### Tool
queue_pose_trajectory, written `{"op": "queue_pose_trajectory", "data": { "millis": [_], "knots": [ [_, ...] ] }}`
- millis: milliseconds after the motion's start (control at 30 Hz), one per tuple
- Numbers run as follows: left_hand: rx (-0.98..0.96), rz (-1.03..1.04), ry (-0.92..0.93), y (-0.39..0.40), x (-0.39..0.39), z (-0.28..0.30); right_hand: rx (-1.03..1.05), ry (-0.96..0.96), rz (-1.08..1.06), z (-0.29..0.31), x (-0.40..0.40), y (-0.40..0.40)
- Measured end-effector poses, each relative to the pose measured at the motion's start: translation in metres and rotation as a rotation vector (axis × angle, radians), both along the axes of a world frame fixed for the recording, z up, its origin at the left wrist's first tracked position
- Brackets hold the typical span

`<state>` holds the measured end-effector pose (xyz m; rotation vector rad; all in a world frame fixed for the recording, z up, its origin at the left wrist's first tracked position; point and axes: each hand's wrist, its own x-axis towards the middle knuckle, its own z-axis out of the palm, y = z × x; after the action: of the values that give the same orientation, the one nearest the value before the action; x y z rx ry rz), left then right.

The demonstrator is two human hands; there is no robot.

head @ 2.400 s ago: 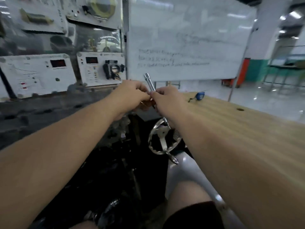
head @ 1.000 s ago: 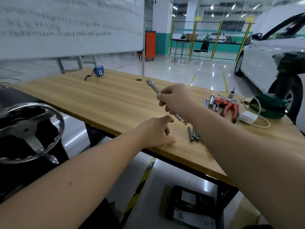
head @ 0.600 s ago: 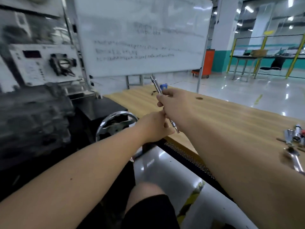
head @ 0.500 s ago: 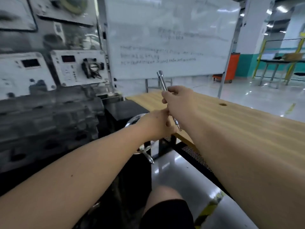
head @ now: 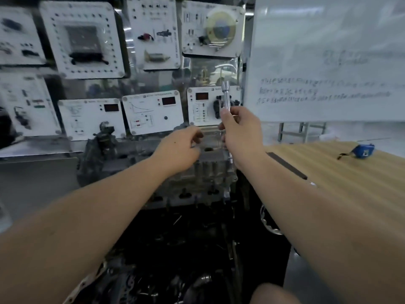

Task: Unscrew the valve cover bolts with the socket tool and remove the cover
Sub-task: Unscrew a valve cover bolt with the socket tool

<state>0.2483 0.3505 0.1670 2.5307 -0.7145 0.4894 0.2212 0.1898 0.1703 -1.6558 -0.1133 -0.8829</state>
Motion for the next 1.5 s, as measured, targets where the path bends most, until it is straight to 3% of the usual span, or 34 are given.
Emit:
{"op": "queue_pose_trajectory", "data": {
  "millis": [67,133,400,600,1000,1267,1500],
  "knots": [
    [-0.169,-0.004,0.107,0.016,0.010,0.003,0.058,-0.006,0.072,0.007,0.011,0.012],
    [-0.222,-0.033,0.179,0.026,0.019,0.004,0.074,-0.005,0.123,0.013,0.020,0.021],
    [-0.165,-0.224,0.347,0.021,0.034,0.003,0.156,-0.063,0.340,0.018,0.044,0.050],
    [-0.183,-0.307,0.309,0.028,0.046,-0.002,0.264,-0.077,0.434,0.014,0.049,0.056],
    [-0.308,-0.405,0.349,0.029,0.056,-0.019,0.287,-0.078,0.535,-0.001,0.054,0.054],
    [-0.281,-0.406,0.333,0.026,0.057,-0.020,0.240,-0.023,0.631,-0.004,0.057,0.044],
    [-0.279,-0.400,0.286,0.023,0.055,-0.026,0.172,-0.015,0.560,-0.004,0.044,0.043]
  ]
}}
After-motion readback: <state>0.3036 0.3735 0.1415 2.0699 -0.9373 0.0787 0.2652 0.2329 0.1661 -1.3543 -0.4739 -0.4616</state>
